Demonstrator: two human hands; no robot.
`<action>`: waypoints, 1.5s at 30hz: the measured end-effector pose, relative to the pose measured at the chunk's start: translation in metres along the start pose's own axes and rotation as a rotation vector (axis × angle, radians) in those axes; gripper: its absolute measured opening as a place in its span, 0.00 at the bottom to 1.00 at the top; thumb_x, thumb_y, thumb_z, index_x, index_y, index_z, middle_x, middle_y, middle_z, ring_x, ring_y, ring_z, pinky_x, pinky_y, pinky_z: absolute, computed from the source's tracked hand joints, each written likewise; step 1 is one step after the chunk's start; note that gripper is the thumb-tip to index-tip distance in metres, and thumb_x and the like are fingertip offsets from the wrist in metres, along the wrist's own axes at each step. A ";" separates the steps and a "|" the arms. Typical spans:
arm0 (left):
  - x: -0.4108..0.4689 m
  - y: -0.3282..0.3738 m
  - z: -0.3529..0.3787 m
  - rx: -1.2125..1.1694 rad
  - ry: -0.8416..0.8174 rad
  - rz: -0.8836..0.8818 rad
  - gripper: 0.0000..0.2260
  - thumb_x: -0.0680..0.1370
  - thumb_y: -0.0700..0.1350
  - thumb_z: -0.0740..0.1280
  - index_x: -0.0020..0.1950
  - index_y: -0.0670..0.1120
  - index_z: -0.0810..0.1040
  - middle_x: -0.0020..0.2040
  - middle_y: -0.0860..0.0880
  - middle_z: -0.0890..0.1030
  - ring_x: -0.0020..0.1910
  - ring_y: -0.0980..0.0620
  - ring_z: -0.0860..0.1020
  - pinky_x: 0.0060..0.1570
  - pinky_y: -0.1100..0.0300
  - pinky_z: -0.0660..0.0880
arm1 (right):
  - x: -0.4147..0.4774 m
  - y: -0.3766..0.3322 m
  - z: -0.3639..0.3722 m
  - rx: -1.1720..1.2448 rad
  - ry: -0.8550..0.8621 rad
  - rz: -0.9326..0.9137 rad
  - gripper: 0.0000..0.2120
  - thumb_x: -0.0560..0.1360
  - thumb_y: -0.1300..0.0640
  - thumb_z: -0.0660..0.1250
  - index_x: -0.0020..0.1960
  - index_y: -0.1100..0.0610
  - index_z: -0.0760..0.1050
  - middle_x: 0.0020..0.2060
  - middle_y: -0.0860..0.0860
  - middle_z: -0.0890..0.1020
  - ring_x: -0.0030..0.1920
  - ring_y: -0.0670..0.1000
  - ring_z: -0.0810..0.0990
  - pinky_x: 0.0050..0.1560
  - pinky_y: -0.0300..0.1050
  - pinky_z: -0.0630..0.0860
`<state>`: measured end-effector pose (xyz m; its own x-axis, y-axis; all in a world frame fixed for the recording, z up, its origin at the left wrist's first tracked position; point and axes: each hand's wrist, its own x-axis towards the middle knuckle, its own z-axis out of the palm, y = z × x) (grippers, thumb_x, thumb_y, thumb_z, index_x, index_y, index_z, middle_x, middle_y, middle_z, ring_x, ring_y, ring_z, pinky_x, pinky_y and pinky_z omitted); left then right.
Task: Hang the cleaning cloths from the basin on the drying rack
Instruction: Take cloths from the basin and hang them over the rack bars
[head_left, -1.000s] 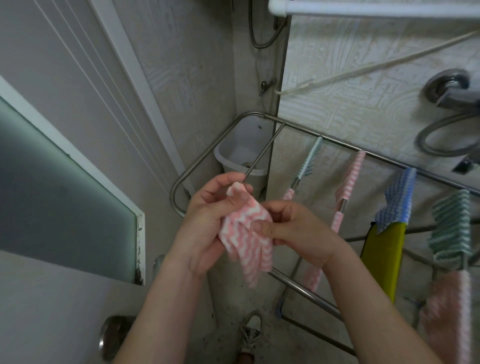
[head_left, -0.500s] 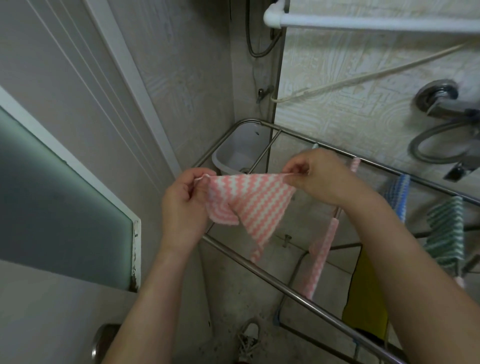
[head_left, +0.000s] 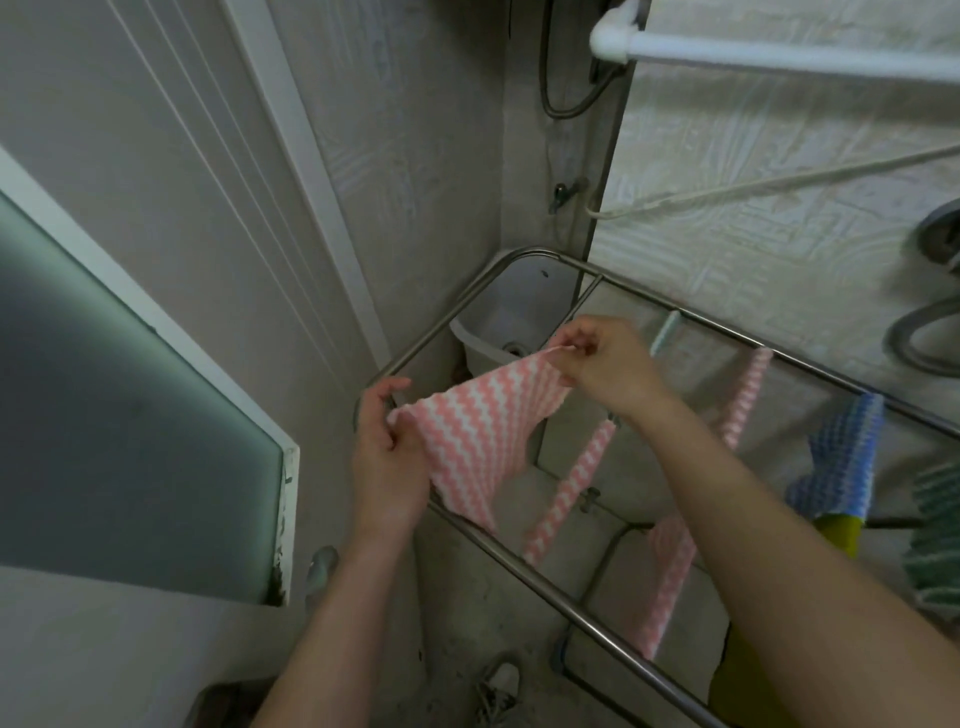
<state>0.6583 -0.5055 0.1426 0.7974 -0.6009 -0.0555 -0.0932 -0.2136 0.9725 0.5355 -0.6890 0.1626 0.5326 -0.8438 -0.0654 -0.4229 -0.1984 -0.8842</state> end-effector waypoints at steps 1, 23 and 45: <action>0.004 -0.002 0.001 0.047 0.022 -0.007 0.12 0.81 0.45 0.55 0.58 0.61 0.70 0.58 0.49 0.76 0.55 0.48 0.76 0.56 0.42 0.76 | 0.004 -0.001 0.005 -0.039 0.020 -0.021 0.04 0.73 0.63 0.70 0.40 0.57 0.79 0.33 0.52 0.80 0.36 0.54 0.80 0.43 0.51 0.81; 0.023 -0.032 -0.004 0.861 -0.388 0.149 0.11 0.74 0.48 0.68 0.56 0.54 0.79 0.49 0.53 0.83 0.46 0.50 0.81 0.46 0.57 0.76 | 0.019 0.056 0.071 0.218 0.080 0.359 0.09 0.72 0.62 0.71 0.50 0.58 0.73 0.45 0.56 0.80 0.44 0.53 0.78 0.37 0.39 0.71; 0.016 -0.039 0.001 0.936 -0.274 0.278 0.07 0.76 0.51 0.64 0.50 0.51 0.79 0.44 0.50 0.82 0.45 0.48 0.79 0.40 0.57 0.73 | 0.019 0.033 0.073 -0.408 0.226 0.095 0.07 0.76 0.61 0.64 0.49 0.59 0.81 0.45 0.56 0.83 0.46 0.55 0.81 0.45 0.40 0.71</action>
<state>0.6741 -0.5069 0.1037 0.5229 -0.8522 -0.0183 -0.7785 -0.4862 0.3970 0.5854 -0.6749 0.0984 0.3237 -0.9461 0.0049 -0.7394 -0.2562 -0.6226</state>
